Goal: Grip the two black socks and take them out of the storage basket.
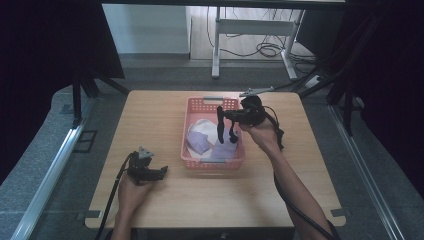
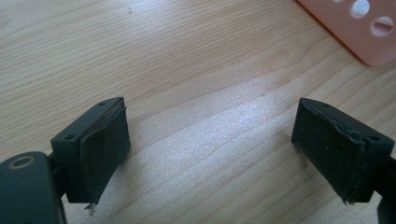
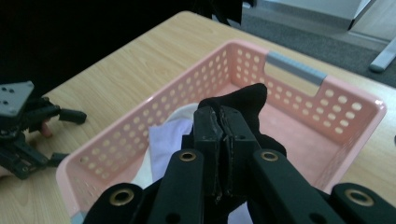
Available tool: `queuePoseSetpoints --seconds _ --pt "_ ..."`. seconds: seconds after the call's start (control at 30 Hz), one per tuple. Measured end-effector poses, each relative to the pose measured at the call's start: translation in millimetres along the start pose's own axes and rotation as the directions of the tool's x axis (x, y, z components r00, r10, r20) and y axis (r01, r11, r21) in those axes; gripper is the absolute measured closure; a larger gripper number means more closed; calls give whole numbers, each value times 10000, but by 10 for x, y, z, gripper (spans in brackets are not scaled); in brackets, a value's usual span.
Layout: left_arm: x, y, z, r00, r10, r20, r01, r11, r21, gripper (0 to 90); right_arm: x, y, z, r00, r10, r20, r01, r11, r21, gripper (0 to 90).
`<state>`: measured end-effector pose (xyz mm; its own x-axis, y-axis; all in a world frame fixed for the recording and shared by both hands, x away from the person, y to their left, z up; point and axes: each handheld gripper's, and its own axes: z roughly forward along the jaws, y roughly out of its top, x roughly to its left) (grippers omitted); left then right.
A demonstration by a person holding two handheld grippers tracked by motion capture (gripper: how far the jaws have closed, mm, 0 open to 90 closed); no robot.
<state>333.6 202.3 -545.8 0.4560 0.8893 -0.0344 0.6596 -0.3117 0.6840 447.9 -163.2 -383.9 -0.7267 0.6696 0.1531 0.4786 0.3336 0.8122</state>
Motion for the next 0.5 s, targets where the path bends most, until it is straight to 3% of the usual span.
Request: queuePoseSetpoints --seconds 0.5 --pt "0 1 4 10000 -5 -20 5 10000 -34 109 53 253 -192 9998 90 -180 -102 9974 -719 861"
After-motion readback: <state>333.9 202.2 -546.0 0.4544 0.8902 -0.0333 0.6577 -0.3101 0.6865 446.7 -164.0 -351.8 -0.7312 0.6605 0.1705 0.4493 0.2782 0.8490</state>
